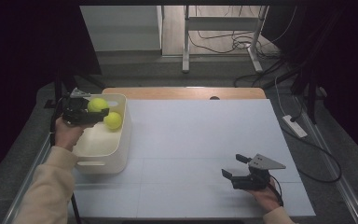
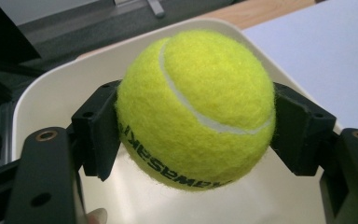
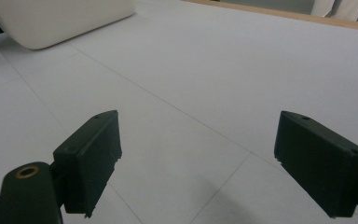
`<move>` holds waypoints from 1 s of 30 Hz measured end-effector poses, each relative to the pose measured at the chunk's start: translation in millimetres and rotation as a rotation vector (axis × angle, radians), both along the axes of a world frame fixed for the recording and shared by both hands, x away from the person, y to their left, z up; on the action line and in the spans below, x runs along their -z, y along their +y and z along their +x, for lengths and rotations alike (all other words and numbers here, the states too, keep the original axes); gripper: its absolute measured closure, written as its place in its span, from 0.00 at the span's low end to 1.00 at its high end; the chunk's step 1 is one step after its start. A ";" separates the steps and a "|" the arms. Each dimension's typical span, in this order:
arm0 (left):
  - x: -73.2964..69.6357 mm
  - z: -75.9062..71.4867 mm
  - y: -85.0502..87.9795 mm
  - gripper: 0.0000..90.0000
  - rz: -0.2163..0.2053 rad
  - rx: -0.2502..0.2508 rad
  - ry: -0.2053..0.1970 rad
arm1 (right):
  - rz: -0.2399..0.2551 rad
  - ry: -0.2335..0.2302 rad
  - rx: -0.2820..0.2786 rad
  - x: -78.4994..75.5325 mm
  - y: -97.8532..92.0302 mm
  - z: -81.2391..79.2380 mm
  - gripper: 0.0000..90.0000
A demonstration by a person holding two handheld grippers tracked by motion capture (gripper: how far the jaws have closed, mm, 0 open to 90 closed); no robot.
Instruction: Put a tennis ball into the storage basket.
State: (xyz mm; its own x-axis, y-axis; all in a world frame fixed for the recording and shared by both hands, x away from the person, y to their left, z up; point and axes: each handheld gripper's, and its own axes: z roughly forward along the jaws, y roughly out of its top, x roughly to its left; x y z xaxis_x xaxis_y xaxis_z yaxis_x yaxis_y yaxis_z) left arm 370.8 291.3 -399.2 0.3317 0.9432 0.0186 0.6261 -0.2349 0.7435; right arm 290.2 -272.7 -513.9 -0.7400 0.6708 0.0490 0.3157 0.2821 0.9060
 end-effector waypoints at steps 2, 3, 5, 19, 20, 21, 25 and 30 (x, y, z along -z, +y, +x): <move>2.6 1.1 0.9 0.30 0.000 0.003 0.025 | 0.000 -0.001 0.000 0.0 0.2 -0.1 0.16; 3.9 1.8 1.1 0.30 0.002 0.008 0.041 | 0.000 -0.001 0.001 -0.1 0.0 -0.1 0.16; 5.5 2.5 0.7 0.30 0.010 0.011 0.059 | 0.000 0.000 0.001 0.0 0.0 0.0 0.16; 14.2 8.2 -5.4 0.30 0.054 0.034 0.128 | 0.002 0.005 0.010 0.5 -0.2 0.3 0.16; 14.0 8.0 -5.5 0.30 0.056 0.034 0.126 | 0.002 0.004 0.011 0.5 -0.1 0.3 0.16; 13.9 8.0 -5.4 0.30 0.056 0.034 0.126 | 0.001 0.004 0.011 0.6 0.0 0.4 0.16; 13.5 7.4 -4.8 0.29 0.057 0.028 0.123 | 0.000 0.005 0.011 0.5 0.0 0.4 0.16; 11.3 4.8 -2.1 0.23 0.030 -0.008 0.095 | -0.001 0.002 0.011 0.5 0.0 0.6 0.16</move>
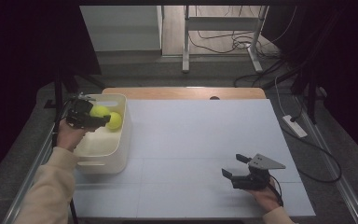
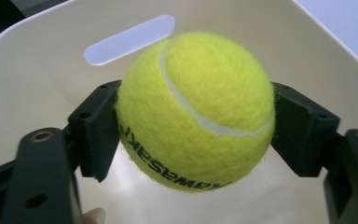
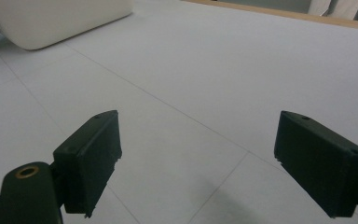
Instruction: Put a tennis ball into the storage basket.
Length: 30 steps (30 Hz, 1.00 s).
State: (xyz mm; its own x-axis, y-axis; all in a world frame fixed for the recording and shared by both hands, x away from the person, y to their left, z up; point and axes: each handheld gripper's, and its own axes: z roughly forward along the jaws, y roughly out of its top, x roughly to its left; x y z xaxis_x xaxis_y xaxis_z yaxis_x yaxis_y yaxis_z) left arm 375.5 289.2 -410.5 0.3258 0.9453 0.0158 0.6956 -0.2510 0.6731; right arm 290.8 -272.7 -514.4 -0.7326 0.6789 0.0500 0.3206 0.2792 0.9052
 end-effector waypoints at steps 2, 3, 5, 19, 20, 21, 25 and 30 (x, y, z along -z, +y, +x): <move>-3.8 -2.2 1.3 0.18 -0.021 -0.010 -0.023 | -0.001 0.001 -0.001 0.0 0.0 0.0 0.16; -5.6 -3.4 1.8 0.15 -0.036 -0.012 -0.036 | -0.001 0.000 -0.001 0.0 0.0 0.1 0.16; -10.0 -6.8 2.4 0.11 -0.065 -0.018 -0.067 | 0.000 -0.001 -0.001 -0.1 -0.1 0.0 0.16; -20.5 -35.2 -3.5 0.07 -0.229 0.092 -0.201 | 0.009 0.000 -0.002 -0.1 -0.4 0.9 0.16; -20.5 -37.7 -4.6 0.07 -0.237 0.099 -0.212 | 0.011 0.000 -0.002 -0.2 -0.5 1.0 0.16; -20.4 -39.5 -5.6 0.07 -0.245 0.106 -0.217 | 0.013 -0.001 -0.002 -0.4 -0.6 1.1 0.16; -19.1 -48.8 -11.7 0.07 -0.271 0.136 -0.243 | 0.017 0.001 -0.004 -0.9 -0.9 0.3 0.16; -17.3 -53.9 -17.4 0.07 -0.294 0.158 -0.250 | 0.015 -0.004 -0.003 -1.6 -1.8 -0.6 0.16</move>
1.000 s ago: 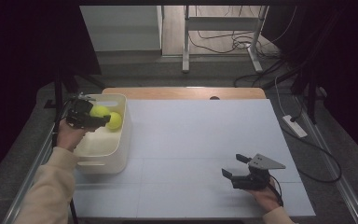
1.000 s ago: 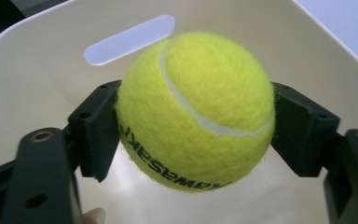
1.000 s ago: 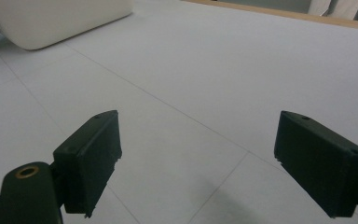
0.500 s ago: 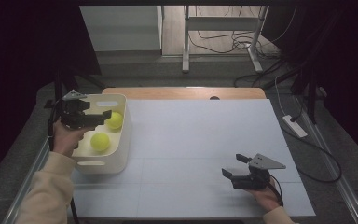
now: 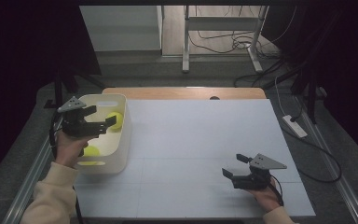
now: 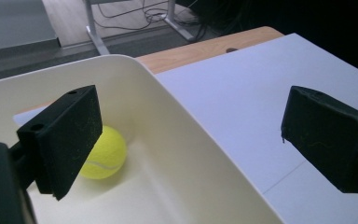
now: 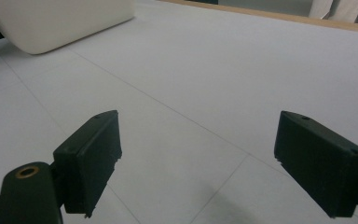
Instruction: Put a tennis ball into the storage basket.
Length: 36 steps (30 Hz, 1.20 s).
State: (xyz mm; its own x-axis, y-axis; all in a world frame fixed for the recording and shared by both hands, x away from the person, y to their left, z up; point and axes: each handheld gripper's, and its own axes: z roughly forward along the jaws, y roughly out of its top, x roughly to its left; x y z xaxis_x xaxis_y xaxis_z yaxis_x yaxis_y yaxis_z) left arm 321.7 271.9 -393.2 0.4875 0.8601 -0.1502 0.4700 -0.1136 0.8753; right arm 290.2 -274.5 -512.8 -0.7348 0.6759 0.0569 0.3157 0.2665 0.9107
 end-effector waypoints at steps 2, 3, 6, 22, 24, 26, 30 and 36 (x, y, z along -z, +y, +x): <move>0.7 -2.4 -4.5 0.07 -0.007 0.022 -0.006 | 0.002 -0.002 0.000 -1.1 -0.8 -1.9 0.16; 0.7 -2.4 -4.5 0.07 -0.007 0.022 -0.006 | 0.005 -0.002 0.000 -1.2 -0.8 -2.2 0.16; 1.9 -6.3 -10.5 0.06 -0.015 0.047 -0.008 | 0.006 -0.002 0.003 -1.4 -1.4 -2.7 0.16; 11.3 -35.5 -56.3 0.06 -0.011 0.202 -0.060 | 0.013 -0.008 0.022 -3.0 -9.5 -5.6 0.16; 13.3 -36.5 -59.5 0.06 -0.008 0.214 -0.060 | 0.012 -0.007 0.022 -3.0 -9.8 -5.7 0.16; 16.2 -38.5 -63.9 0.06 -0.014 0.229 -0.062 | 0.013 -0.008 0.022 -3.0 -10.0 -6.2 0.16; 18.9 -43.3 -70.2 0.06 -0.024 0.252 -0.069 | 0.013 -0.007 0.026 -3.2 -10.8 -7.5 0.16; 22.3 -46.9 -79.6 0.06 -0.028 0.273 -0.071 | 0.017 -0.008 0.028 -3.5 -11.9 -8.3 0.16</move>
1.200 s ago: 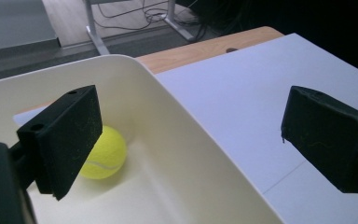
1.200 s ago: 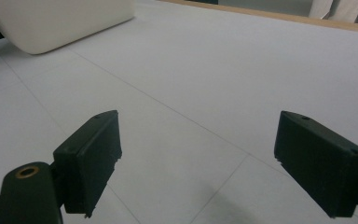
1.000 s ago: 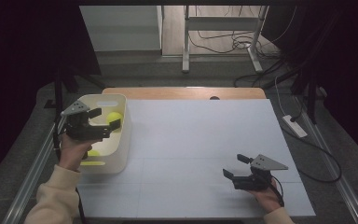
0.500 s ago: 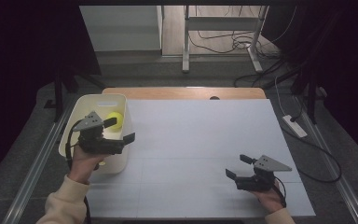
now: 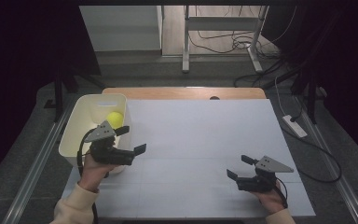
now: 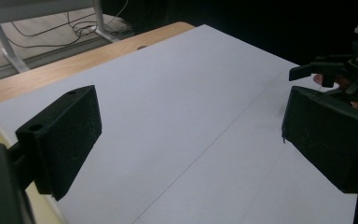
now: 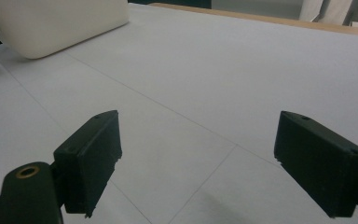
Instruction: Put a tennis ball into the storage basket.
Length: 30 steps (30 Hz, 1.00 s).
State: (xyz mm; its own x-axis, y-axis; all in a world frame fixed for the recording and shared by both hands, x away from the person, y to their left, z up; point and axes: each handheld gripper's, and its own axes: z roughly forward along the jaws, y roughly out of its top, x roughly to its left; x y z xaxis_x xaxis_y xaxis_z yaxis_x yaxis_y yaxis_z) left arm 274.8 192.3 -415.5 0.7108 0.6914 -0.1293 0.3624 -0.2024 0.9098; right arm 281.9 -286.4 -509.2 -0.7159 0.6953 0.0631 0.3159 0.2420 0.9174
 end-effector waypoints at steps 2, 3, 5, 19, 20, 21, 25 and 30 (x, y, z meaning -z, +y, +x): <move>1.3 -1.8 -4.8 0.06 0.001 0.017 -0.003 | -0.002 0.000 0.001 -0.2 -0.5 -0.5 0.16; 1.8 -2.6 -7.4 0.06 0.005 0.026 -0.006 | -0.001 0.000 0.001 -0.2 -0.8 -0.6 0.17; 2.4 -4.6 -12.8 0.06 0.009 0.044 -0.010 | -0.001 0.002 0.003 -0.3 -1.4 -0.5 0.16; 23.7 -21.8 -42.8 0.07 0.038 0.093 -0.016 | 0.006 0.000 0.010 -1.3 -3.5 -3.4 0.16; 25.2 -23.1 -45.0 0.07 0.045 0.097 -0.018 | 0.005 -0.001 0.011 -1.3 -3.8 -3.3 0.16; 25.2 -23.1 -45.0 0.07 0.045 0.097 -0.018 | 0.005 -0.001 0.011 -1.3 -3.8 -3.3 0.16; 32.6 -26.7 -51.2 0.07 0.050 0.118 -0.012 | 0.005 0.001 0.011 -1.1 -3.7 -3.2 0.16; 45.8 -28.1 -53.7 0.07 0.057 0.120 0.004 | 0.003 -0.001 0.009 -0.9 -4.1 -3.9 0.16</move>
State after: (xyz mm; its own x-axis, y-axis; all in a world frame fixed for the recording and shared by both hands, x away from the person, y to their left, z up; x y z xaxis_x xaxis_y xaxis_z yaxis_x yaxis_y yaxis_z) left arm 246.7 138.6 -461.3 0.7881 0.6081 -0.0957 0.3365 -0.2955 0.8941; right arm 278.0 -290.5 -508.3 -0.7096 0.7017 0.0649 0.3174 0.2359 0.9185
